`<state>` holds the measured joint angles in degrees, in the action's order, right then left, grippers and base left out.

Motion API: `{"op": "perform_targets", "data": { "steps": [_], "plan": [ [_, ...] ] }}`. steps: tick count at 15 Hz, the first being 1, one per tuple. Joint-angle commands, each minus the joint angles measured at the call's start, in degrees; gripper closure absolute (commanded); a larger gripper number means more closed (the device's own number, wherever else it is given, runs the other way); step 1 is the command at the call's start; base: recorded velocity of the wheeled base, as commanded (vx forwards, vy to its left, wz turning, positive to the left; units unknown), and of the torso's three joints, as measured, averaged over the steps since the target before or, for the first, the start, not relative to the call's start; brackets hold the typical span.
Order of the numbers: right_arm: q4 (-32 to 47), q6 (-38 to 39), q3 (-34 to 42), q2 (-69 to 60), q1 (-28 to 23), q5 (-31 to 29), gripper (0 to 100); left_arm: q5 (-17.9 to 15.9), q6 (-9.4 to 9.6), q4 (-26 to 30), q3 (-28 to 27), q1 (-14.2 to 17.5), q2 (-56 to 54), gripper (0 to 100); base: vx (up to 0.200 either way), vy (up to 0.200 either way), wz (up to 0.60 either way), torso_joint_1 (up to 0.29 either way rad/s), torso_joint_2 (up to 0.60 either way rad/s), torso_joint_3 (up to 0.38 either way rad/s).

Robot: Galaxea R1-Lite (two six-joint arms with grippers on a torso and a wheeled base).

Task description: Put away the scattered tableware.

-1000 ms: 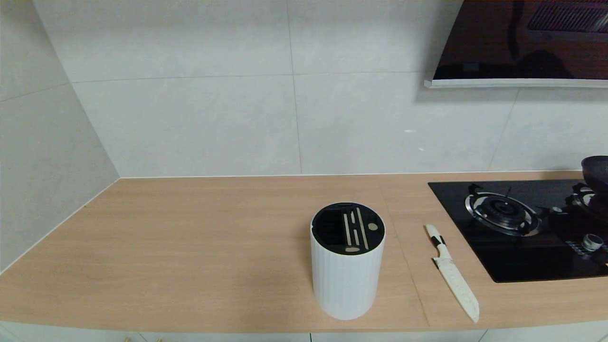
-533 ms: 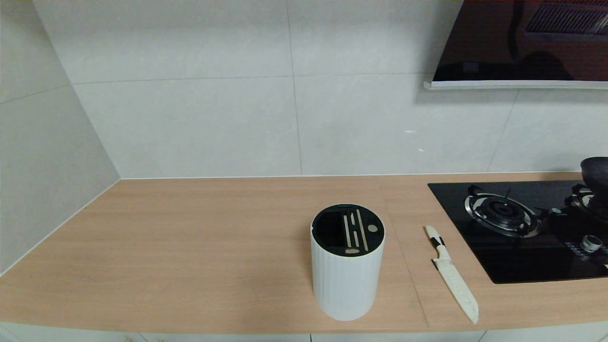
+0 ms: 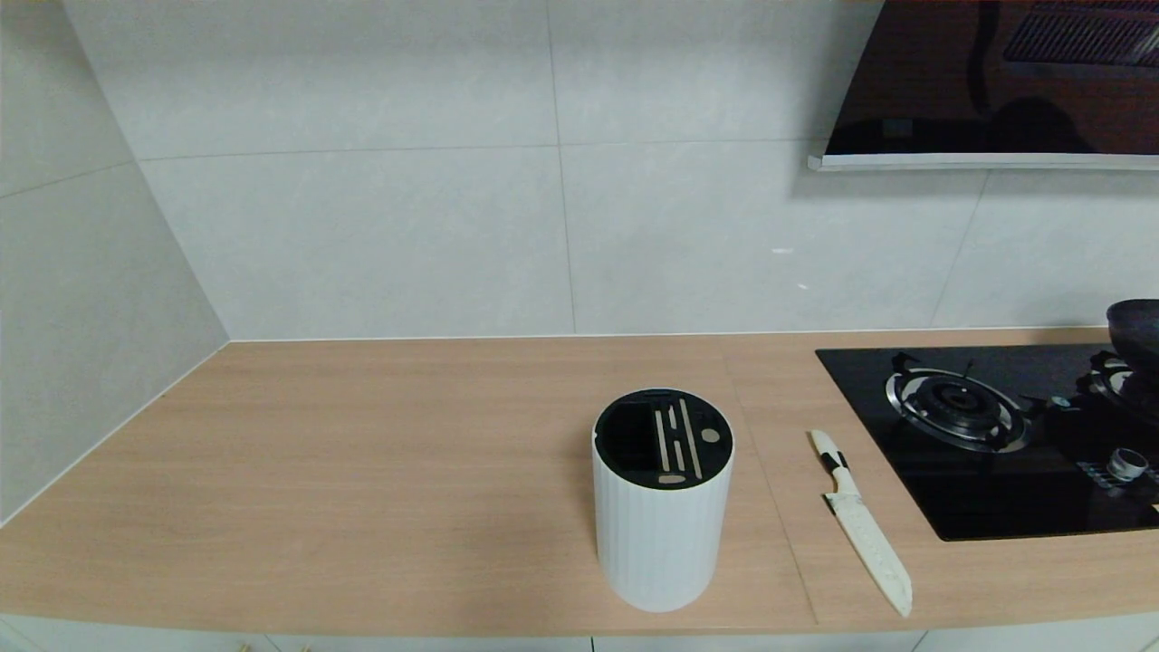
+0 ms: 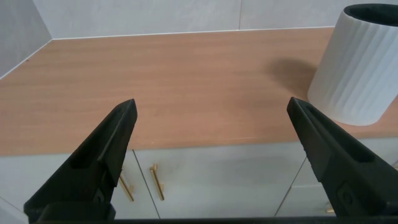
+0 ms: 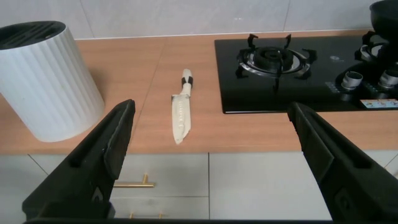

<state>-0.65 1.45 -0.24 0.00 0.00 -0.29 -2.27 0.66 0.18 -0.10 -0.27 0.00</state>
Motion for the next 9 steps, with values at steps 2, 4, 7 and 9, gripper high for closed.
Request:
{"op": "perform_targets", "data": {
  "steps": [2, 4, 7, 9],
  "plan": [
    [-1.3, 1.4, -6.6, 1.8, 0.4, 2.1, 0, 0.0, 0.04, 0.0, 0.0, 0.0, 0.0, 0, 0.000, 0.000, 0.00, 0.000, 0.00, 0.000],
    [-0.1, 1.4, -9.2, 8.6, 0.5, 2.9, 0, 0.0, 0.04, 0.0, 0.0, 0.0, 0.0, 0, 0.000, 0.000, 0.00, 0.000, 0.00, 0.000],
    [-0.5, 1.3, -13.3, 22.0, 0.6, 3.0, 0, 0.0, 0.04, 0.0, 0.0, 0.0, 0.0, 0, 0.000, 0.000, 0.00, 0.000, 0.00, 0.000],
    [-1.2, 1.3, -15.5, 31.1, 0.6, 3.0, 0, 0.0, 0.04, 0.0, 0.0, 0.0, 0.0, 0, 0.000, 0.000, 0.00, 0.000, 0.00, 0.000]
  ]
}}
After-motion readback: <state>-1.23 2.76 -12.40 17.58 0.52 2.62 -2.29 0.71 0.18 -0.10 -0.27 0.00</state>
